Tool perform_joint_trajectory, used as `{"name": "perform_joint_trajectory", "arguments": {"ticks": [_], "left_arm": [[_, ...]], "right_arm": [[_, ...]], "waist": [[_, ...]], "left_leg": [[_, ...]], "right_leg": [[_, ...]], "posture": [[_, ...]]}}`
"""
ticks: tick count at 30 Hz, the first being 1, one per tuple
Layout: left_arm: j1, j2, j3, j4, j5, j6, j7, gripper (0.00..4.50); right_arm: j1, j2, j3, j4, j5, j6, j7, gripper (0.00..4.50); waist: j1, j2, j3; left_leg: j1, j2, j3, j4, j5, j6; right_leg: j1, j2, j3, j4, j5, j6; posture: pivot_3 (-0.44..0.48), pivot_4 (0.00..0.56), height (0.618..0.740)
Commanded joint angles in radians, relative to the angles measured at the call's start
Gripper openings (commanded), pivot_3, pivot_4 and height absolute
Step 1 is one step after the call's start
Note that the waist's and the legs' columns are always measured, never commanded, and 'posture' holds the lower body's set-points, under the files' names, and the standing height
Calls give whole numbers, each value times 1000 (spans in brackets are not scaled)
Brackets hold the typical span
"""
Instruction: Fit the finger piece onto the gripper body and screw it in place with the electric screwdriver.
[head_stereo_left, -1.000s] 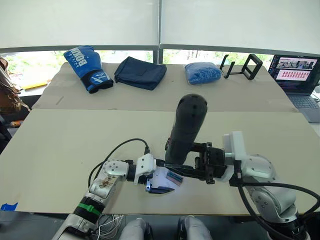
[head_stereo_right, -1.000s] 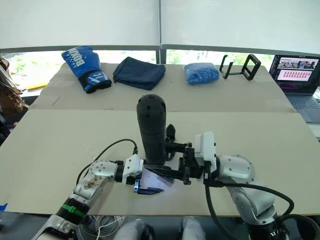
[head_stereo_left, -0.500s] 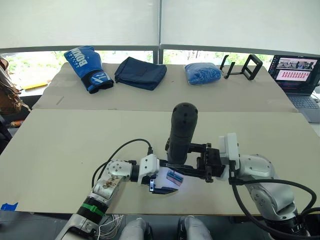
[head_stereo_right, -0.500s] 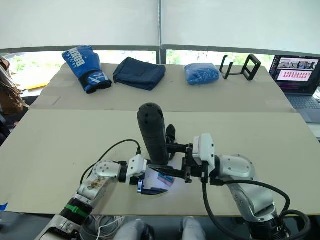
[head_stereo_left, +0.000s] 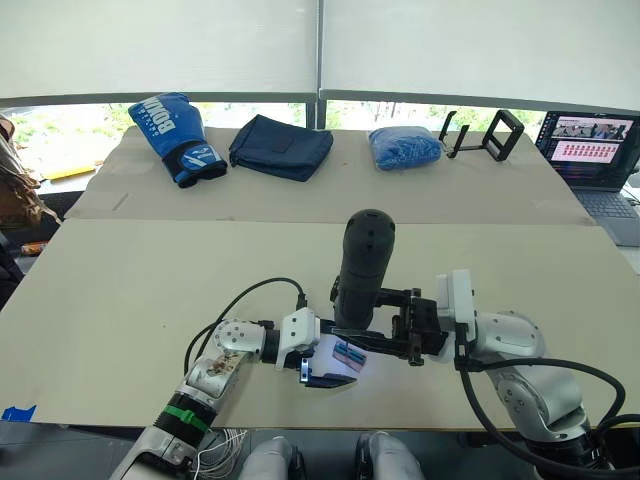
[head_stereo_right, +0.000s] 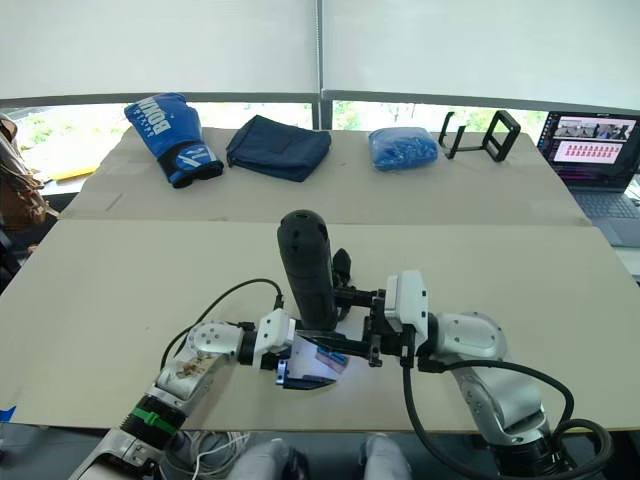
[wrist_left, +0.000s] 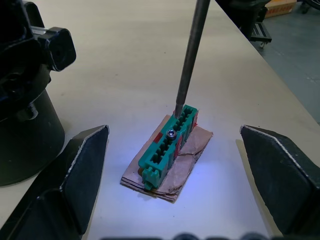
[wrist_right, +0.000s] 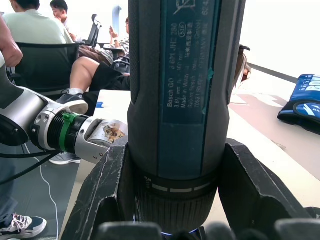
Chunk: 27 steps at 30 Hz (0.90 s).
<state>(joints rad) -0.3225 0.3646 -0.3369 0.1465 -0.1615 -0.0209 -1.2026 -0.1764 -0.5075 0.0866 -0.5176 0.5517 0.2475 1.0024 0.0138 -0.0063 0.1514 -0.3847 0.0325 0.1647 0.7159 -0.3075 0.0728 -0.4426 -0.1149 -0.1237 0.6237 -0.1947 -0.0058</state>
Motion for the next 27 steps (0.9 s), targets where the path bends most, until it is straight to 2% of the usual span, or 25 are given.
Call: {"name": "perform_joint_trajectory", "arguments": {"ticks": [1, 27], "left_arm": [[7, 1, -22, 0, 4, 17, -2, 4438], [9, -3, -26, -1, 2, 37, 5, 4438]], "right_arm": [[2, 2, -7, -20, 2, -45, 6, 1907], [-8, 10, -8, -18, 9, -33, -5, 1907]], "waist": [[0, 0, 0], [0, 0, 0]], "left_leg": [[0, 0, 0, 0, 0, 0], [0, 0, 0, 0, 0, 0]], "right_leg": [[0, 0, 0, 0, 0, 0], [1, 0, 0, 0, 0, 0]], "posture": [[0, 150, 740], [0, 150, 740]]}}
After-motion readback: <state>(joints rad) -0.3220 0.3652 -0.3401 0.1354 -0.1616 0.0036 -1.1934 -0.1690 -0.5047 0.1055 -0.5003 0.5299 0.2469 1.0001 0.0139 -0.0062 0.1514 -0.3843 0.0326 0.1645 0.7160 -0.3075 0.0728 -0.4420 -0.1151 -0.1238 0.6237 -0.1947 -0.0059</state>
